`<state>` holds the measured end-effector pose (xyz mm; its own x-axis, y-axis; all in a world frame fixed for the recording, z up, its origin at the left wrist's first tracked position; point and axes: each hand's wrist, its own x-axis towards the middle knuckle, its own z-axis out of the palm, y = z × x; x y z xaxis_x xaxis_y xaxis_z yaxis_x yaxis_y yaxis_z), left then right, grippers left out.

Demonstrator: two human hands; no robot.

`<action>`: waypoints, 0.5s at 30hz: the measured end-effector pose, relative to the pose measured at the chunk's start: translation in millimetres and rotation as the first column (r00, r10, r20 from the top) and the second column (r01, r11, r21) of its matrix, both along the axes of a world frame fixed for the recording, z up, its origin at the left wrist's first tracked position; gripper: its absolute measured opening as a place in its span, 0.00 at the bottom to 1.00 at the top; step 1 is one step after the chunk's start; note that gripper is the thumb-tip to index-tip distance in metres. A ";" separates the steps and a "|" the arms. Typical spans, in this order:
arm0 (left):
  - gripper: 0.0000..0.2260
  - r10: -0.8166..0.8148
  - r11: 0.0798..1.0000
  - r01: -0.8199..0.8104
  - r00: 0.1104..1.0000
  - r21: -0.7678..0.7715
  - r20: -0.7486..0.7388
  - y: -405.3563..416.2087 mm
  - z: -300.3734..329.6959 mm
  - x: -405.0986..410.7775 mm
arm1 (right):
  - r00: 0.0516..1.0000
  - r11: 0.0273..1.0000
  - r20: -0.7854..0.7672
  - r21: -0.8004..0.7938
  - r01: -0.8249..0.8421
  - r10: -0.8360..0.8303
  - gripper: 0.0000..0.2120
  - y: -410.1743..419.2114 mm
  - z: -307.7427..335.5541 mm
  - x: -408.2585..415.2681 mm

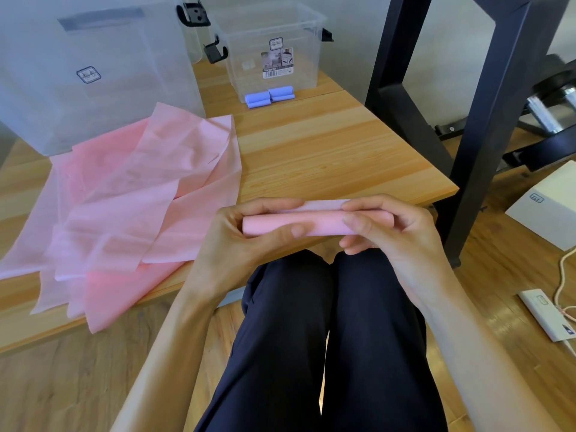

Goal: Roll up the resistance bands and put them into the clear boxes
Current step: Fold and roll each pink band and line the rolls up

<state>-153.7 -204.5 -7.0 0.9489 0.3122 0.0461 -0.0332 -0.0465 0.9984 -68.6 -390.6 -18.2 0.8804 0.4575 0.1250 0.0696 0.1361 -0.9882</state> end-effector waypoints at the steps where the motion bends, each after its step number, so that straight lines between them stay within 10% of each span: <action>1: 0.13 0.007 1.000 -0.007 1.000 0.012 0.019 -1.0 0.0 1.1 | 1.000 1.000 -0.005 0.004 0.004 -0.004 0.09 -0.5 0.0 1.1; 7: 0.28 0.105 0.993 -0.110 0.991 0.053 0.085 1.4 6.8 14.0 | 0.995 0.995 0.073 -0.082 -0.054 0.060 0.30 -3.4 4.9 11.3; 15: 0.18 -0.037 0.999 0.037 0.999 -0.004 0.009 15.5 19.6 37.6 | 0.996 0.993 0.079 -0.108 0.038 -0.030 0.12 -2.6 18.5 37.2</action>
<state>-116.1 -188.9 12.6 0.9595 0.2766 0.0537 -0.0441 -0.0410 0.9982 -31.4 -393.1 0.3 0.8853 0.4421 0.1444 0.1494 0.0236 -0.9885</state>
